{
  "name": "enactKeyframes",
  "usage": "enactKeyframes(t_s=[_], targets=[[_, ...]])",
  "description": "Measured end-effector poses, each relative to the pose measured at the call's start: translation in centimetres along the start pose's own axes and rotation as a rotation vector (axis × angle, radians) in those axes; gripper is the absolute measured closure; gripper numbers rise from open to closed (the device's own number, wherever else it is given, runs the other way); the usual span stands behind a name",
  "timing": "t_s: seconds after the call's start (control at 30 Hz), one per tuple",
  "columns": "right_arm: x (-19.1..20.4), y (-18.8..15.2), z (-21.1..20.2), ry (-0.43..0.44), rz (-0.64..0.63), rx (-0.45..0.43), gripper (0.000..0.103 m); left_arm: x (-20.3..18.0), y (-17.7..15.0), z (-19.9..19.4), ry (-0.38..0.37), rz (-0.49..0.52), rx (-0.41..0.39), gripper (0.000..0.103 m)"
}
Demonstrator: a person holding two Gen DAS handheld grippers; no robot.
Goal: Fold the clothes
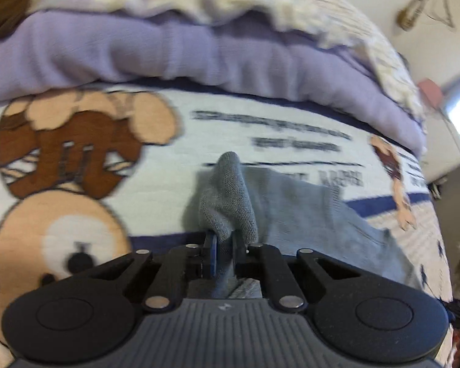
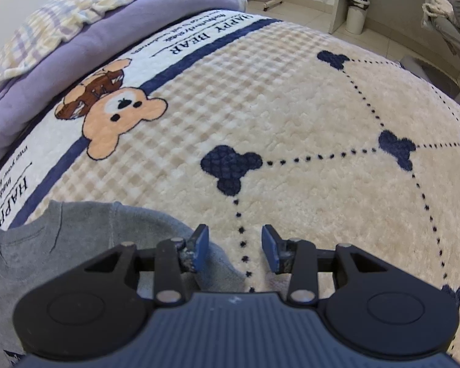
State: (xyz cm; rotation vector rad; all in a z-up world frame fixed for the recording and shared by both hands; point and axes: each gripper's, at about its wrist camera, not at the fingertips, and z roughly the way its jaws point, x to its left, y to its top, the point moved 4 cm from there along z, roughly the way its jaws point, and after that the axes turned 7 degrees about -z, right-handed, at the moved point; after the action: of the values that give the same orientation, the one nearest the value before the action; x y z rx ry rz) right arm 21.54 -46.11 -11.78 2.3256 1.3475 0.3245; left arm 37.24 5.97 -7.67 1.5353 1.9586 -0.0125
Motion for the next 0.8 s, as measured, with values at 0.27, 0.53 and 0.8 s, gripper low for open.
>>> enactKeyframes(t_s=[0.27,0.53,0.8], targets=[[0.8,-0.2,-0.1,0.038,-0.015,0.012,0.061,-7.0,-4.8,1.6,-0.161,0.122,0.214,0.087],[1.2,-0.3,-0.3,0.059,-0.040,0.013,0.060,-7.4,-4.1,1.3,-0.024,0.219,0.080,0.058],[1.1,-0.3,-0.1,0.073,-0.029,0.023,0.059,-6.1,-5.1,2.3,0.045,0.289,0.135,0.067]])
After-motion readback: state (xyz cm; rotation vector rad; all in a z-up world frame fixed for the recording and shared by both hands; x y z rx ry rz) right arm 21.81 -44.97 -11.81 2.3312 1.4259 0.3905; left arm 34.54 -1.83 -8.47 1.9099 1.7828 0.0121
